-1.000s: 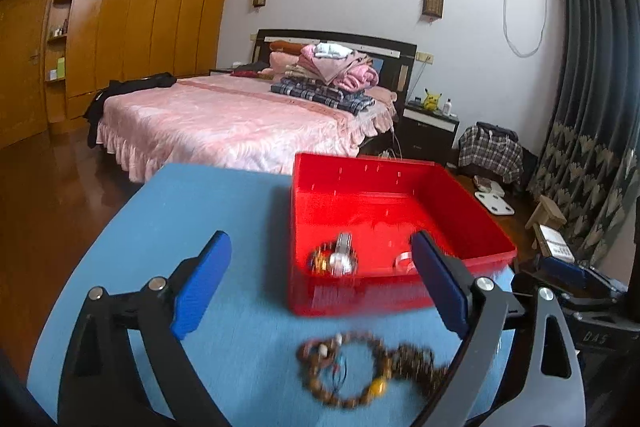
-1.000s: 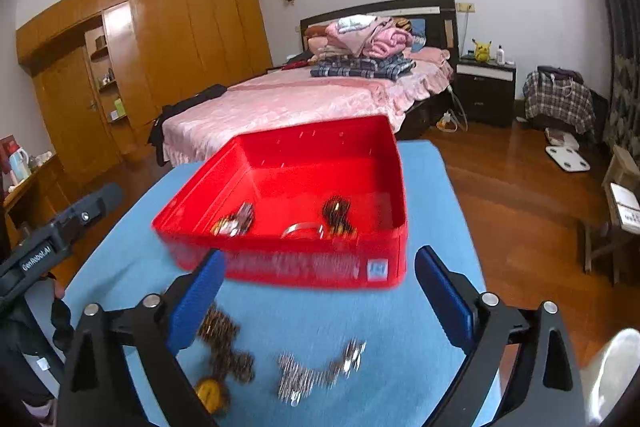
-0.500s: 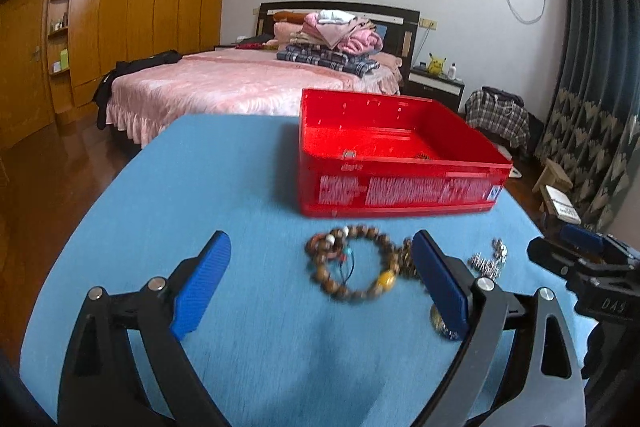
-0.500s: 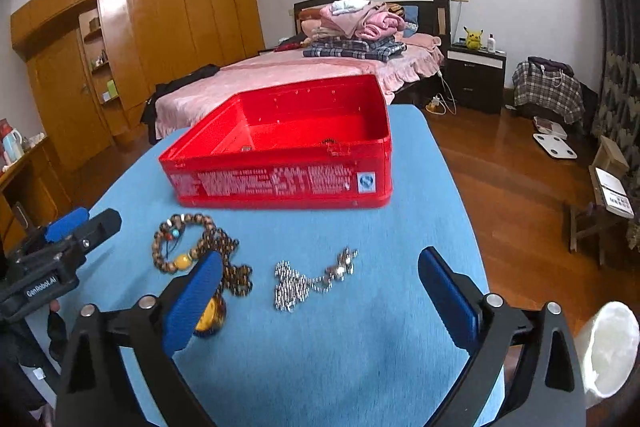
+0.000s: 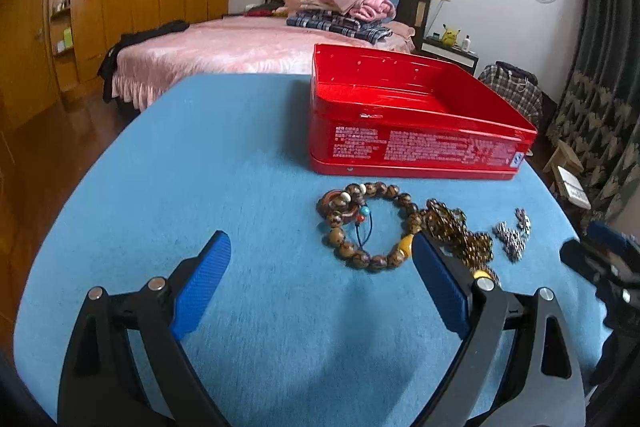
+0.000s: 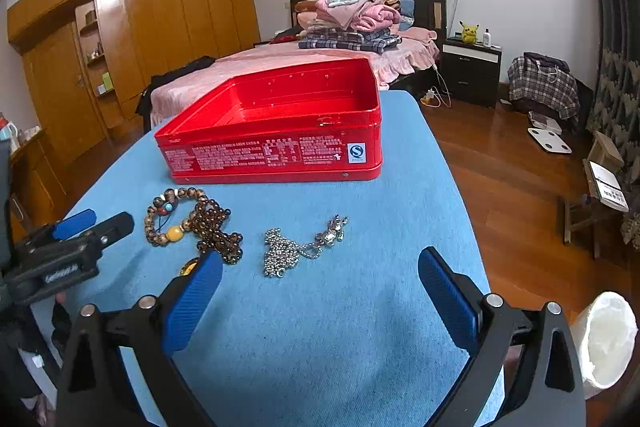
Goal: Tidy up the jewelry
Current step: 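Move both tools back over the remaining jewelry on the table, then grasp the wooden bead bracelet with the left tool while the right tool grasps the brown bead necklace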
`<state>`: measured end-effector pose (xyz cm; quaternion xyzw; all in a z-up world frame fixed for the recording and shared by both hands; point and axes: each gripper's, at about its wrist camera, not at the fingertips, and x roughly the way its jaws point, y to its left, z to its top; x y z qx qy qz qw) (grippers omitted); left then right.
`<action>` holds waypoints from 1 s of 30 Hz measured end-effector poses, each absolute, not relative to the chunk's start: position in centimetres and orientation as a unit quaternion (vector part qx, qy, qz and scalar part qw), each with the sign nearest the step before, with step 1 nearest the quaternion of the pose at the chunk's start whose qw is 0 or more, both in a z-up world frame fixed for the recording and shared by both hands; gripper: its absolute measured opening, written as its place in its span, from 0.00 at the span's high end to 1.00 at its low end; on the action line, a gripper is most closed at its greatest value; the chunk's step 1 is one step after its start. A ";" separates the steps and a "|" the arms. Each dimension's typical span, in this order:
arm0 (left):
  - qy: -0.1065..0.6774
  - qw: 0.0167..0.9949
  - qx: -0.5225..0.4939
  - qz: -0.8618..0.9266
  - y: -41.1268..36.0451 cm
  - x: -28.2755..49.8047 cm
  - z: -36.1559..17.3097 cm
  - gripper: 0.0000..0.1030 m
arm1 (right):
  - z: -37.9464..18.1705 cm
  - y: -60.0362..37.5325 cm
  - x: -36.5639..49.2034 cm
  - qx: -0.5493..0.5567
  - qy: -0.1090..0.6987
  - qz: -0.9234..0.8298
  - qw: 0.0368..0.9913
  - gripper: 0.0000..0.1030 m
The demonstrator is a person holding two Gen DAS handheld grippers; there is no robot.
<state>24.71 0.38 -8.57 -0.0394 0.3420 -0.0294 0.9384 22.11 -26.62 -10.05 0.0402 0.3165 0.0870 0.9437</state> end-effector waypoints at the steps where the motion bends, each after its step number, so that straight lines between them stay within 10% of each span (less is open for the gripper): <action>1: 0.348 0.936 -0.043 -0.028 0.4 25.0 -8.6 0.14 | -10.0 -26.6 22.2 0.039 0.317 0.088 0.944 0.06; 19: 0.432 0.901 -0.022 -0.024 -1.0 29.1 -10.5 0.62 | -10.0 -26.0 22.1 0.034 0.314 0.098 0.944 0.06; 22: 0.436 0.899 -0.017 -0.032 -1.3 29.6 -10.4 0.91 | -9.7 -25.7 22.2 0.047 0.311 0.114 0.942 0.06; 30: 0.431 0.902 -0.029 -0.030 0.3 28.4 -10.0 0.91 | -8.8 -22.6 23.4 0.039 0.311 0.181 0.932 0.07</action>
